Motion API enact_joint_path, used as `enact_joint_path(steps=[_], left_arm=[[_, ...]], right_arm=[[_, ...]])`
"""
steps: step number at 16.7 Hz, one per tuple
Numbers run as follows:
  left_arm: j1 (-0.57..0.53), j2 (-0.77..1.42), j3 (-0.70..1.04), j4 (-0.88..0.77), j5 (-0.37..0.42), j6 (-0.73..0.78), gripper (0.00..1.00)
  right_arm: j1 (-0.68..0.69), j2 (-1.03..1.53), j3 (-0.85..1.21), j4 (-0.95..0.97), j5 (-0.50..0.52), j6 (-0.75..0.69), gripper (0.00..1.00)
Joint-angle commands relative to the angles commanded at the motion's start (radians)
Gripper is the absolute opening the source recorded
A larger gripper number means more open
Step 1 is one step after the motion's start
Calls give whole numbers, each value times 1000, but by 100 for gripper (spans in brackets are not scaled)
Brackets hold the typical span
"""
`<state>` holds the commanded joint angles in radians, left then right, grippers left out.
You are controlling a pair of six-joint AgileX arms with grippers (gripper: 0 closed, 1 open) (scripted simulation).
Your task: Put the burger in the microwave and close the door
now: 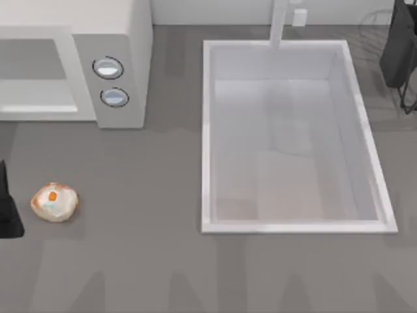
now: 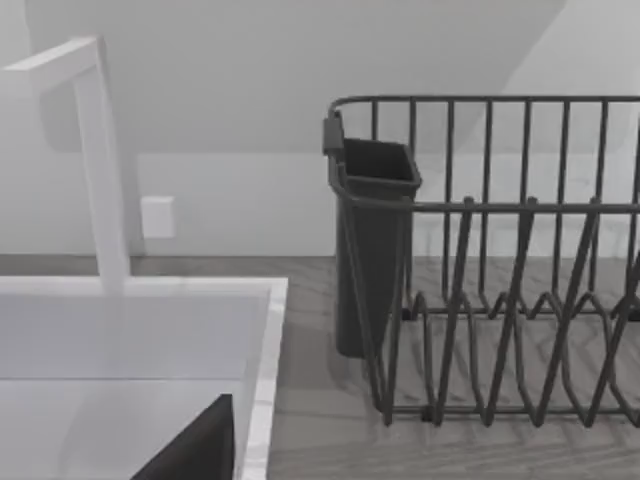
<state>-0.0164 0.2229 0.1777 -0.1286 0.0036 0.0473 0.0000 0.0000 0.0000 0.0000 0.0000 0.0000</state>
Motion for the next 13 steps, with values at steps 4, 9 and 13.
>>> enact_joint_path(steps=[4,9,13], left_arm=[[-21,355,222,-172,4,62,100],[-53,880,519,-420,13,149,100],[-78,1209,731,-590,21,211,100]], right_arm=[[0,0,0,0,0,0,100],[0,0,0,0,0,0,100],[0,0,0,0,0,0,100]])
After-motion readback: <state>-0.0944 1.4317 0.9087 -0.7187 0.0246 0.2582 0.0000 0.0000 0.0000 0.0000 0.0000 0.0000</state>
